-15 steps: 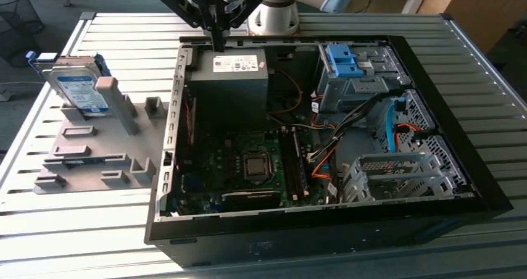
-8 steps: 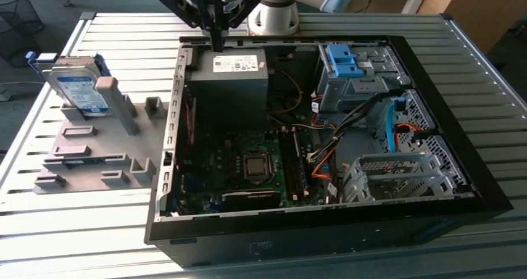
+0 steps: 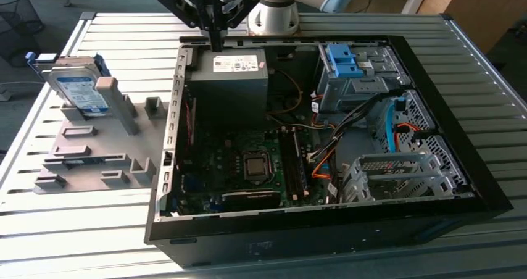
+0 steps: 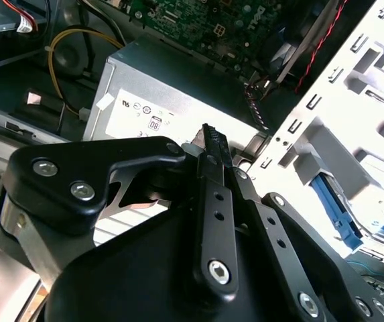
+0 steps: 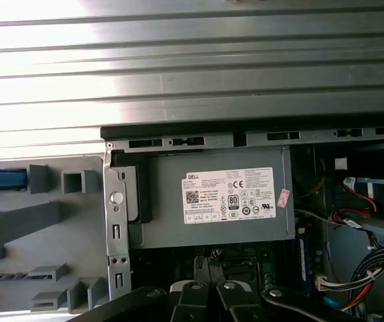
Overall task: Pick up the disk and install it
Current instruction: 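Reach for the disk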
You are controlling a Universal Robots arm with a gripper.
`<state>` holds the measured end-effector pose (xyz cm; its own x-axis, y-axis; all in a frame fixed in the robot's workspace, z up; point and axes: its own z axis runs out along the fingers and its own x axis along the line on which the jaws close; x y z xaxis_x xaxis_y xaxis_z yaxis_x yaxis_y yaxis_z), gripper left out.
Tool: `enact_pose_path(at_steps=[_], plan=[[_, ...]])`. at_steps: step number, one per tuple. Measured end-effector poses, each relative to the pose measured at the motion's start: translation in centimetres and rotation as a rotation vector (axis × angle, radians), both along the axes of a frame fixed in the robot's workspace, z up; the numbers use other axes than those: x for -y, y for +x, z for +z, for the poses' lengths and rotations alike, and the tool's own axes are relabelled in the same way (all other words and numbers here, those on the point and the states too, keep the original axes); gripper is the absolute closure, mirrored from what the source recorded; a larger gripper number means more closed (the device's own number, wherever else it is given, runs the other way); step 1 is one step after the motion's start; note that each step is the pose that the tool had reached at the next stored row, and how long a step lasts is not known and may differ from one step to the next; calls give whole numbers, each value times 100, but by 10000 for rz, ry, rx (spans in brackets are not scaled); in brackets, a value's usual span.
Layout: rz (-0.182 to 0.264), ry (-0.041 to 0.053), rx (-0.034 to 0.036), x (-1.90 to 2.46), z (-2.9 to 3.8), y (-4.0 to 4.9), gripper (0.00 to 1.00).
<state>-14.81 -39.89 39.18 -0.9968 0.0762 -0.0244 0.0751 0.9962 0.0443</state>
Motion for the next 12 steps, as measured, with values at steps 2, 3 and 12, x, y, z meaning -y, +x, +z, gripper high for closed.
enact_pose_path(at_steps=[2, 3, 12], plan=[[0, 0, 0, 0, 0, -4, 89], [0, 0, 0, 0, -4, -21, 89], [0, 0, 1, 0, -17, -99, 89]])
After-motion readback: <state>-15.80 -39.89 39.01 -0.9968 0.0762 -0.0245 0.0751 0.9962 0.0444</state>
